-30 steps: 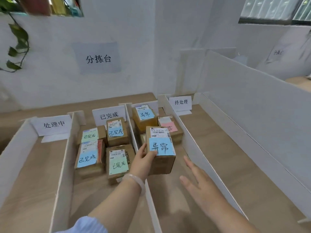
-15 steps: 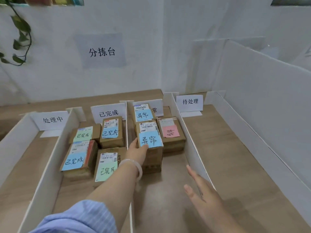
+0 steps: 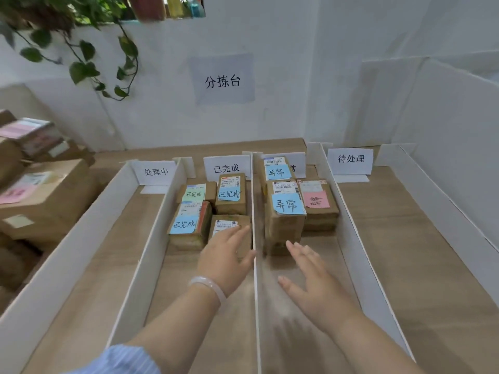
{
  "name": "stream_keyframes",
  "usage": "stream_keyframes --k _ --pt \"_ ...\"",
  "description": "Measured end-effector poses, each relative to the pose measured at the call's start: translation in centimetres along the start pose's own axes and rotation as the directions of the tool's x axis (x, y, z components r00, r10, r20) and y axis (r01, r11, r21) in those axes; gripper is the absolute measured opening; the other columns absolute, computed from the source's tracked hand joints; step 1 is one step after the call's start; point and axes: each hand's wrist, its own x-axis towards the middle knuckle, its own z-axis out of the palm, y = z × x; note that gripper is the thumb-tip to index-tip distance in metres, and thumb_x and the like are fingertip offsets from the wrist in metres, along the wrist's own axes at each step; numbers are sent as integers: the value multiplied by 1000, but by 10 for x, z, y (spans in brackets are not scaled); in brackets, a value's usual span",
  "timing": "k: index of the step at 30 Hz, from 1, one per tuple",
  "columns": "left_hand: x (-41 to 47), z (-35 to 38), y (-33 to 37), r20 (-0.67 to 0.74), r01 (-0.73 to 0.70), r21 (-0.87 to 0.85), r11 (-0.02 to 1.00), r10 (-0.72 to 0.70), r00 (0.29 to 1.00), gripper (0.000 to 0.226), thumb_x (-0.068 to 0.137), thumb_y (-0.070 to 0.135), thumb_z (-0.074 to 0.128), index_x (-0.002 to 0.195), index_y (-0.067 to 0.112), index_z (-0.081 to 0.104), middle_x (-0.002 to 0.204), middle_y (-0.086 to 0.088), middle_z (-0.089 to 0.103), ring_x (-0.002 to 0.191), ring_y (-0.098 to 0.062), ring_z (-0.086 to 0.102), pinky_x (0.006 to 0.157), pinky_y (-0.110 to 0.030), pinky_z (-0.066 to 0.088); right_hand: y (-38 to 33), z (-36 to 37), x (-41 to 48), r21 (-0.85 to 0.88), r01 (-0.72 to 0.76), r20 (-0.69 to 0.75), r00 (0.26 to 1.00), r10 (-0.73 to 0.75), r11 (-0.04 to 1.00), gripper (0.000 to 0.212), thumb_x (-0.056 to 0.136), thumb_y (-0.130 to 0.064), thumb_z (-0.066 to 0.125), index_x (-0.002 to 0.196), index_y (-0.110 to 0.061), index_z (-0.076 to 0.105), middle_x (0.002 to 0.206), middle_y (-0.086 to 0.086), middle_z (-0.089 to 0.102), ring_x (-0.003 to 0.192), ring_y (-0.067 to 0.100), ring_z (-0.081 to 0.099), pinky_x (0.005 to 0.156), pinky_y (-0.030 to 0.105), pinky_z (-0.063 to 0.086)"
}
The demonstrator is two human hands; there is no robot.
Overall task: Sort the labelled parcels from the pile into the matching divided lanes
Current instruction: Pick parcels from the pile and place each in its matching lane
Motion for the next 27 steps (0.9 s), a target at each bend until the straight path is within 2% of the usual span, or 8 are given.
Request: stream_keyframes --k 3,5,7,13,19,23,25,27 --pt "-39 -27 -34 -123 -46 84 995 56 991 54 86 51 57 133 26 60 136 0 58 128 -23 52 105 -39 44 -43 17 -5 -123 47 32 999 -44 991 70 95 -55 45 153 -40 10 161 -17 0 148 5 -8 121 33 6" --pt "-67 -47 -66 -131 -43 113 993 57 990 59 82 57 48 130 26 62 132 -1 61 124 -25 55 101 -44 49 -75 32 -12 -174 76 54 996 -68 982 73 94 -56 46 154 -39 8 162 -15 -2 148 7 -9 121 33 3" --pt "-96 -68 -101 -150 -24 128 992 43 988 61 79 58 48 128 25 63 130 -3 62 120 -26 59 97 -45 52 -109 53 -19 -208 124 61 992 -114 970 76 93 -58 46 154 -38 6 162 -14 -3 148 7 -9 120 32 0" --pt "-196 -145 -205 -197 95 182 979 -58 979 64 77 61 47 132 30 59 136 -3 59 124 -24 57 98 -47 50 -231 150 -48 -196 295 78 955 -285 935 76 92 -60 45 153 -41 2 161 -16 -3 148 6 -11 122 34 -3" --pt "-300 -225 -315 -329 270 203 941 -194 924 64 77 61 48 130 26 62 133 -5 61 120 -25 59 95 -44 52 -349 261 -73 -211 468 156 883 -443 858 80 90 -62 45 152 -42 -2 162 -13 -4 149 8 -9 120 31 -5" --pt "-354 -255 -364 -384 351 184 918 -262 885 60 78 60 53 129 29 61 136 0 58 124 -22 56 98 -40 48 -412 307 -90 -190 553 198 831 -521 811 78 91 -61 45 152 -42 0 162 -13 -2 149 7 -8 121 31 -3" --pt "-375 -266 -383 -394 394 155 906 -309 865 61 82 57 60 138 35 51 146 6 48 134 -18 45 107 -38 38 -438 327 -96 -177 581 218 810 -544 794 78 91 -61 45 152 -42 1 162 -15 -1 149 7 -7 119 30 -4" --pt "-392 -275 -405 -410 437 127 890 -354 840 65 86 58 58 146 40 39 154 11 34 142 -13 30 115 -37 26 -462 343 -99 -162 605 233 791 -565 780 77 91 -59 47 152 -42 3 161 -16 1 148 5 -7 117 28 -5"
